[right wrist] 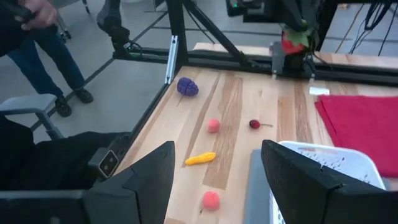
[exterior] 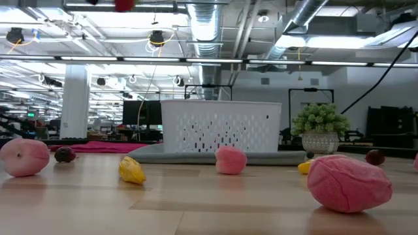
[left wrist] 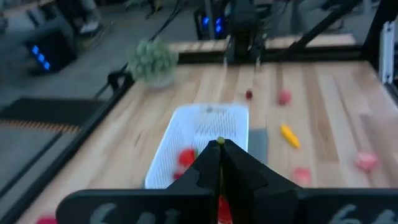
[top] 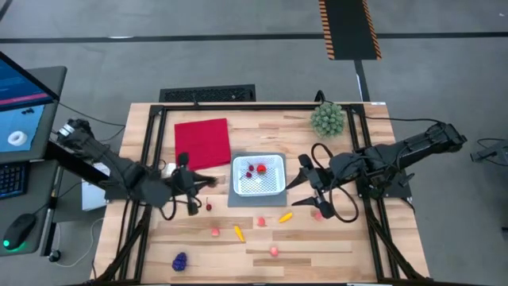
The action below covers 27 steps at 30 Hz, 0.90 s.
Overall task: Pick and placing Produce into tupperware
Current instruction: Put the strawberry into the white basket
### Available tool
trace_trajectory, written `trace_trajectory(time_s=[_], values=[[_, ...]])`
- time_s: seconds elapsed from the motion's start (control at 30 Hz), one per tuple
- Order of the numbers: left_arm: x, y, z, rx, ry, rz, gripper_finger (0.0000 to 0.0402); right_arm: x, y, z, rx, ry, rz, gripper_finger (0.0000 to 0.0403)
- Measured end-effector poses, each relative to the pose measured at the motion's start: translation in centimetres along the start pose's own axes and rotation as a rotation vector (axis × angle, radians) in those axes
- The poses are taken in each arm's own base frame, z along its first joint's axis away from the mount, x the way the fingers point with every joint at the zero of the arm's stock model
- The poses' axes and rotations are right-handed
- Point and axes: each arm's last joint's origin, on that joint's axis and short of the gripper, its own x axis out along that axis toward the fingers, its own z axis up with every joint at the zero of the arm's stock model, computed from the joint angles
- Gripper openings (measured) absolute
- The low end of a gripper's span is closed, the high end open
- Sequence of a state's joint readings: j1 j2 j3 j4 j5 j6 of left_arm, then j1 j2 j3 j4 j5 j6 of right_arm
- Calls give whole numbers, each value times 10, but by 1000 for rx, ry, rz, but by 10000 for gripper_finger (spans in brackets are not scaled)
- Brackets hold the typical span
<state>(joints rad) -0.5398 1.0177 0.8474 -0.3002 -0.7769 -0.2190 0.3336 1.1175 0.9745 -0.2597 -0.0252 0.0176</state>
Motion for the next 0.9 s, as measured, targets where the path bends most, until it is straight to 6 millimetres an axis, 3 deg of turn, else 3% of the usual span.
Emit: trace_trajectory(time_s=[0.13, 0.4, 0.7, 0.9], values=[[26, 17, 11, 14, -33, -39, 0, 0, 0, 1, -19, -14, 1, 265], [92, 56, 7, -47, 0, -140, 0, 0, 0, 1, -20, -14, 1, 265], [159, 72, -31, -149, 149, -247, 0, 0, 0, 1, -21, -13, 2, 265], [186, 77, -51, -207, 220, -266, 0, 0, 0, 1, -21, -11, 2, 265]])
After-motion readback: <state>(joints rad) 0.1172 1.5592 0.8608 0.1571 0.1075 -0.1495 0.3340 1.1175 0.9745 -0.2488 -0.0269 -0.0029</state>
